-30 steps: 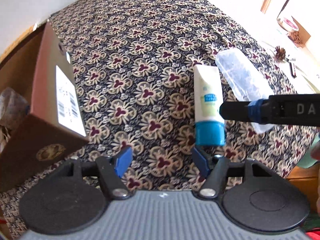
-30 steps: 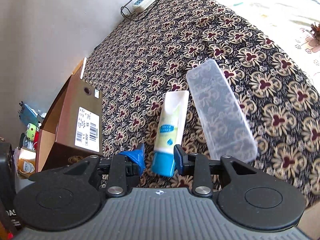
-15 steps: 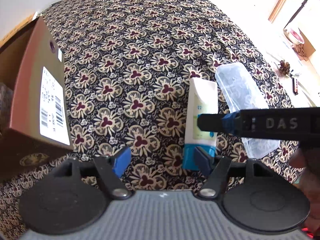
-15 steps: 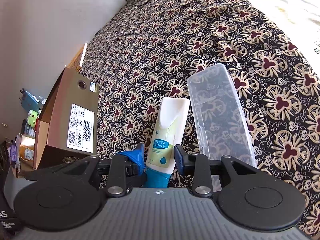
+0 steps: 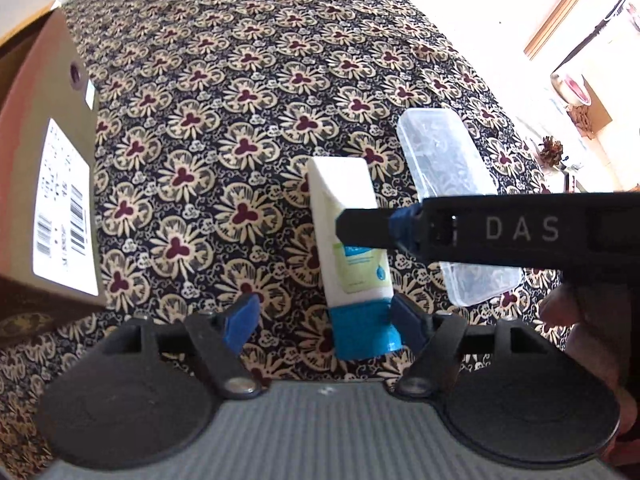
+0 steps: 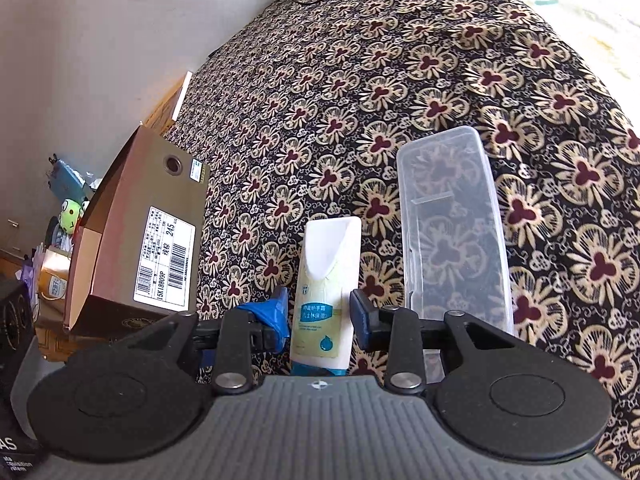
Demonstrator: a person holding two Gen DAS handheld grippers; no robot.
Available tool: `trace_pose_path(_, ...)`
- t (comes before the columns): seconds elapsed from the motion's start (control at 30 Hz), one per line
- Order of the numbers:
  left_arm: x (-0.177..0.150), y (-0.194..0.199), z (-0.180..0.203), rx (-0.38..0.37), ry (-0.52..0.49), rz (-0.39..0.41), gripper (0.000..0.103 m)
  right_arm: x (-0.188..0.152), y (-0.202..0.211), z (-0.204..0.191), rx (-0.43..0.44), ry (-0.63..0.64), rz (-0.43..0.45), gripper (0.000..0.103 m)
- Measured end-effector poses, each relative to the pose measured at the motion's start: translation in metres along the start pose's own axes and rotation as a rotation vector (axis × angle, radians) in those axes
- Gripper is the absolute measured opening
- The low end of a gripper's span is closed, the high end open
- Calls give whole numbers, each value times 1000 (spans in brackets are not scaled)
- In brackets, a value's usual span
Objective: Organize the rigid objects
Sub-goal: 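Lift the lotion tube with the right tool and carry it into the box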
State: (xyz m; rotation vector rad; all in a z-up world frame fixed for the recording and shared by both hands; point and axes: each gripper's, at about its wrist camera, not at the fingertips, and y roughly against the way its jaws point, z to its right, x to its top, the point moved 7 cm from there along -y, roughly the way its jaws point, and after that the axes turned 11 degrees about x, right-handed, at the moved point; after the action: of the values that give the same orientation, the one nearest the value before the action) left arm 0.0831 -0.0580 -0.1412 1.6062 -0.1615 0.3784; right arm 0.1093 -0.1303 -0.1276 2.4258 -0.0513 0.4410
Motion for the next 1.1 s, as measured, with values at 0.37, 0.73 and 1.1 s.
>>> trace_pose_path(0.37, 8, -8, 2, -29, 2, 19, 74, 4, -16, -8, -42, 92, -21, 15)
trace_pose_path(0.73, 10, -9, 9, 49, -84, 97, 45, -1, -32, -14, -12, 164, -72, 16)
trace_pose_path(1.1, 7, -7, -15, 15, 28, 97, 37, -4, -45, -9, 61, 44, -79, 20)
